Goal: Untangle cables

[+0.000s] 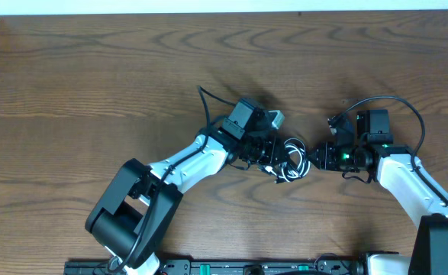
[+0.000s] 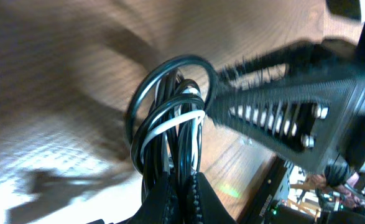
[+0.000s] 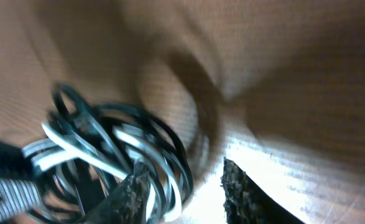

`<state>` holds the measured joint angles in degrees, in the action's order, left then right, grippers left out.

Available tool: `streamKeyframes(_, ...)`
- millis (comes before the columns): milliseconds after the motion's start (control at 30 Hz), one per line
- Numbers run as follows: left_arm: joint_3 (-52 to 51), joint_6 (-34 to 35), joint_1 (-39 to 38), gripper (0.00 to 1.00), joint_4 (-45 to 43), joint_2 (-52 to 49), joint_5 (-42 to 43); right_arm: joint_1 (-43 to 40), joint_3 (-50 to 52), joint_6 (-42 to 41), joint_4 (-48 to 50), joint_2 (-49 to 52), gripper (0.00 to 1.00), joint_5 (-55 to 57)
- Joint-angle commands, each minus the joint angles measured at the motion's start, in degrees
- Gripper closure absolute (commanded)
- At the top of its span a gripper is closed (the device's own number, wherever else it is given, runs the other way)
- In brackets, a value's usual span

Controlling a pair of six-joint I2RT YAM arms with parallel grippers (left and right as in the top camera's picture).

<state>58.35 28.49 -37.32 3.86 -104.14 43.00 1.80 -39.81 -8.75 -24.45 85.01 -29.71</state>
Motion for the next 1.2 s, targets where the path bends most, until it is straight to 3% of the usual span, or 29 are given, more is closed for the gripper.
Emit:
streamKeyframes(0, 0.7, -0.3, -2.2, 0.93, 0.2, 1.1, -0.3, 0.5, -0.8, -1.0, 0.9, 0.3, 0.60, -0.2)
streamKeyframes(167, 0.7, -0.9, -5.2, 0.93, 2.6, 1.1, -9.4, 1.7, -0.8, 2.3, -0.5, 0.3, 0.57, -0.9)
streamKeyframes(467, 0.7, -1.9, -5.9, 0.93, 4.6, 1.1, -12.5, 6.9, -0.8, 8.0, -4.4, 0.3, 0.53, 0.2)
streamKeyframes(567, 0.7, -1.9, -5.9, 0.93, 5.6, 1.1, -12.4, 6.9, -0.8, 8.0, -3.7, 0.3, 0.60, 2.4)
streamKeyframes(667, 0.7, -1.8, -5.9, 0.93, 5.7, 1.1, -12.1, 6.9, -0.8, 8.0, -2.3, 0.3, 0.60, 2.4)
streamKeyframes(767, 0.7, -4.4, -5.9, 0.93, 4.7, 1.1, -7.8, 6.9, -0.8, 8.0, -1.2, 0.3, 0.70, 2.4)
streamKeyframes(900, 0.7, -5.3, -5.8, 0.93, 3.0, 1.1, -5.6, 6.9, -0.8, 8.0, -1.1, 0.4, 0.71, 2.8)
streamKeyframes(1033, 0.7, -5.6, -5.8, 0.93, 2.2, 1.3, -4.8, 6.9, -0.5, 8.0, -1.1, 0.4, 0.79, 2.9)
streamKeyframes(1167, 0.7, -7.1, -5.8, 0.93, 2.2, 1.3, -3.1, 6.9, -0.5, 8.0, -1.7, 0.4, 0.78, 5.5)
